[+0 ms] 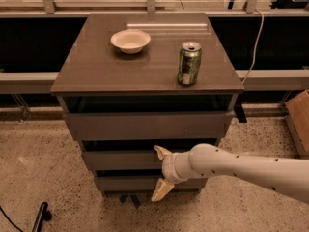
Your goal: Open middle drawer
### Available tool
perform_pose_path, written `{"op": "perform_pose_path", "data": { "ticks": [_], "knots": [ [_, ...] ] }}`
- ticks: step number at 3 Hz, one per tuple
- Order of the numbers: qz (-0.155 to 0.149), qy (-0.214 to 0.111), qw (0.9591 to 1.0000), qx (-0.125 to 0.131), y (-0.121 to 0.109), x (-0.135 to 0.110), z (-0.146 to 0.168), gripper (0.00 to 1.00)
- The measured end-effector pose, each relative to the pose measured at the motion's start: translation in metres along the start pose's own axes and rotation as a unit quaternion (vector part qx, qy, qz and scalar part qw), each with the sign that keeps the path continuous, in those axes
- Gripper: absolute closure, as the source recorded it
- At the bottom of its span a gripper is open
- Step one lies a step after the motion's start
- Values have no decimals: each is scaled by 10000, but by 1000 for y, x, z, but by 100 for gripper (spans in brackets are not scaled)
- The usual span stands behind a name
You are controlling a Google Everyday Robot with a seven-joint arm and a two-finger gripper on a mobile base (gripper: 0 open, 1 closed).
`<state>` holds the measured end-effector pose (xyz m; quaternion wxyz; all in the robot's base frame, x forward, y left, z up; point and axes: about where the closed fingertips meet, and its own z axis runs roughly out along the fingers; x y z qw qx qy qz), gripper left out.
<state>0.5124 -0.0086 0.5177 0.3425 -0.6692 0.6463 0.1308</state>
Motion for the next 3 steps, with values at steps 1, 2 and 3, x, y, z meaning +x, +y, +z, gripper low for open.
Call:
{"op": "perform_pose_path", "data": {
  "ticks": [1, 2, 3],
  "knots": [
    [-17, 209, 9997, 131, -4, 16, 19, 0],
    [-155, 334, 9990, 268, -6, 43, 54, 0],
    [-211, 263, 9988, 349, -7, 44, 56, 0]
  ]
}}
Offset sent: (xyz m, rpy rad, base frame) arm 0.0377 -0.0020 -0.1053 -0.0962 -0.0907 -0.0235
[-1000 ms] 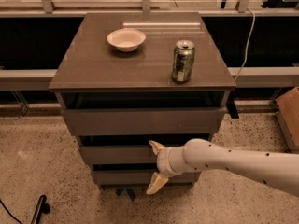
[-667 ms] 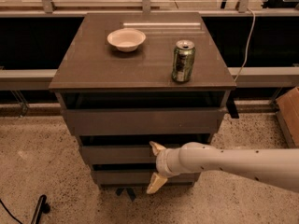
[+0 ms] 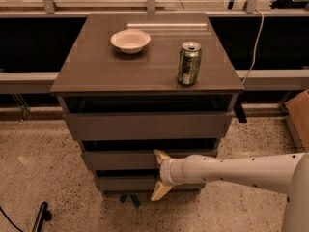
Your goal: Open middle drawer
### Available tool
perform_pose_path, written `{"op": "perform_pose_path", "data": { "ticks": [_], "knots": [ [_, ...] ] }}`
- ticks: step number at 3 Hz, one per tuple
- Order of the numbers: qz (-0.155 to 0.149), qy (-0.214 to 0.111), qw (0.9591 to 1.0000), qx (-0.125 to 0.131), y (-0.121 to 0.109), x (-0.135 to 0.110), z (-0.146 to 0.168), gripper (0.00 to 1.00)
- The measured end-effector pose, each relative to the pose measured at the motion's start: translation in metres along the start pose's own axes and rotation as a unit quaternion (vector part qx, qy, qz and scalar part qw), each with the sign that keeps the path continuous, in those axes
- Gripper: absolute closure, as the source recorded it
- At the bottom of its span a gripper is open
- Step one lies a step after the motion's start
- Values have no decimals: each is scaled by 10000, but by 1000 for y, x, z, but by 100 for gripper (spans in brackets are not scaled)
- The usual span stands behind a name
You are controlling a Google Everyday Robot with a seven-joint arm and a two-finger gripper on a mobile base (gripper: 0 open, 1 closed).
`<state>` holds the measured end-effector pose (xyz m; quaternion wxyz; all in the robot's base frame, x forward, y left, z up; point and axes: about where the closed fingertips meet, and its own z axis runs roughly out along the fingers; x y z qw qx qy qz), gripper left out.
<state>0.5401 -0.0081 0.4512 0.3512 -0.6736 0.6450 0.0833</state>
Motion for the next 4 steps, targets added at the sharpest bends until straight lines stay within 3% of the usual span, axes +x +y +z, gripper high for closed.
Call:
{"op": "perform_pose_path", "data": {
  "ticks": [1, 2, 3, 4],
  "knots": [
    [32, -32, 10000, 53, -4, -2, 7, 0],
    [-92, 54, 9999, -115, -3, -1, 26, 4],
    [-134, 114, 9997, -188, -6, 3, 37, 17],
    [-118, 84, 9998, -120, -15, 7, 40, 23]
  ]
}}
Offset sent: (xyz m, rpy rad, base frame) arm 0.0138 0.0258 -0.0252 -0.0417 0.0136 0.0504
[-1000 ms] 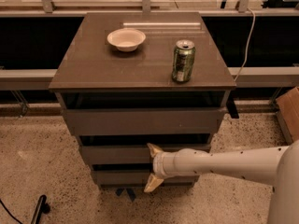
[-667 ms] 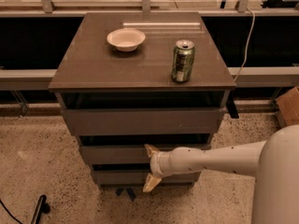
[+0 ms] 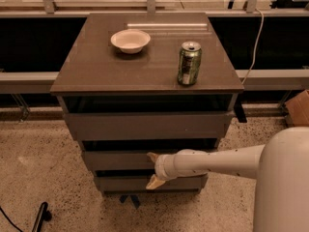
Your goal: Open middle drawer
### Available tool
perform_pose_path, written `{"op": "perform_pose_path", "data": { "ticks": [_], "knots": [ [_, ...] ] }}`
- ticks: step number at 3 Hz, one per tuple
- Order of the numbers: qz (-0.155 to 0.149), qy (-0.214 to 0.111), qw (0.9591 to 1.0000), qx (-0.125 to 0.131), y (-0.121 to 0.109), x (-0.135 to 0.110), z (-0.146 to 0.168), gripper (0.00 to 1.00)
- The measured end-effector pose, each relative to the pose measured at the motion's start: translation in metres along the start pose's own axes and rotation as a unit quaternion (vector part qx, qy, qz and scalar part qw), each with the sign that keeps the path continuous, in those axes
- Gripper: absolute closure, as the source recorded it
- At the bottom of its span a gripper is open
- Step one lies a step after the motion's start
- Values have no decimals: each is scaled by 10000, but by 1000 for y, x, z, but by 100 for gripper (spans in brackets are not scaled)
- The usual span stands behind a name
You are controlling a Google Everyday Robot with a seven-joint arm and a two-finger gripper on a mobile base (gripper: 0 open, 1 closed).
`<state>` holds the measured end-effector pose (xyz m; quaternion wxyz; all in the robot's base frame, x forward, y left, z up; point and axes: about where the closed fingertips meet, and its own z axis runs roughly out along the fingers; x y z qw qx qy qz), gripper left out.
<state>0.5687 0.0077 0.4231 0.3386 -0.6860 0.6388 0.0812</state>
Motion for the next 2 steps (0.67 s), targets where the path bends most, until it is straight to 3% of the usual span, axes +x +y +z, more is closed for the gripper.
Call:
{"op": "perform_pose_path", "data": {
  "ticks": [1, 2],
  "knots": [
    [-67, -113, 9995, 302, -13, -1, -10, 4],
    [-145, -57, 9986, 500, -16, -3, -21, 0]
  ]
}}
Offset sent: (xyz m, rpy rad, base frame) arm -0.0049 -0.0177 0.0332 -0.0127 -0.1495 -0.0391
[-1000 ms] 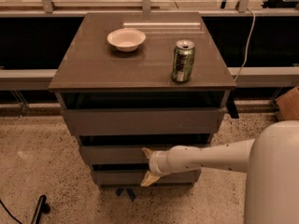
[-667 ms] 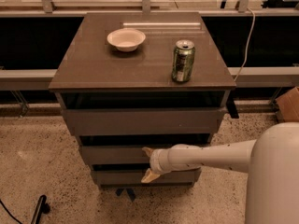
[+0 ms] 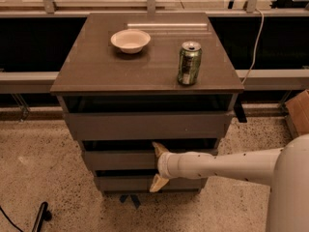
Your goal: Open middle drawer
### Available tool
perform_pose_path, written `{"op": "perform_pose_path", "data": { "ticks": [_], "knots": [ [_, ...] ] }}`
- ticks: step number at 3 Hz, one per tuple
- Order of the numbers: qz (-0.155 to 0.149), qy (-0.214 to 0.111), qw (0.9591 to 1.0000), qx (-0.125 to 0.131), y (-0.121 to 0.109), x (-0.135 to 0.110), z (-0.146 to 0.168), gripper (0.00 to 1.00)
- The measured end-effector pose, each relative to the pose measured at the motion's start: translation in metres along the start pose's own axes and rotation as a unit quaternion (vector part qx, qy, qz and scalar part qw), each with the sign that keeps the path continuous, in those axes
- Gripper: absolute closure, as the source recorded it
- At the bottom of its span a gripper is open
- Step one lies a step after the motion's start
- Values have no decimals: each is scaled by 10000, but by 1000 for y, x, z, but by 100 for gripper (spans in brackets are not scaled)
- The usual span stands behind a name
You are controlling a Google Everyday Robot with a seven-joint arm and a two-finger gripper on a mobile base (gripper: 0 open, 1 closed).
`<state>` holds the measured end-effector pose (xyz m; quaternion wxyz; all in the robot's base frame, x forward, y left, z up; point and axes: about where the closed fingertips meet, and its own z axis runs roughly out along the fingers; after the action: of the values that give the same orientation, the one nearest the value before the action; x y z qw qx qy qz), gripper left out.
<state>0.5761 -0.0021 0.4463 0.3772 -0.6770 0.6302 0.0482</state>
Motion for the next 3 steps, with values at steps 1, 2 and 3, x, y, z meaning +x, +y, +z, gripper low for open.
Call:
{"op": "perform_pose_path", "data": {
  "ticks": [1, 2, 3],
  "knots": [
    [-35, 108, 9999, 57, -2, 1, 4, 0],
    [75, 114, 9999, 68, -10, 12, 11, 0],
    [259, -9, 9997, -3, -22, 26, 21, 4]
  ]
}}
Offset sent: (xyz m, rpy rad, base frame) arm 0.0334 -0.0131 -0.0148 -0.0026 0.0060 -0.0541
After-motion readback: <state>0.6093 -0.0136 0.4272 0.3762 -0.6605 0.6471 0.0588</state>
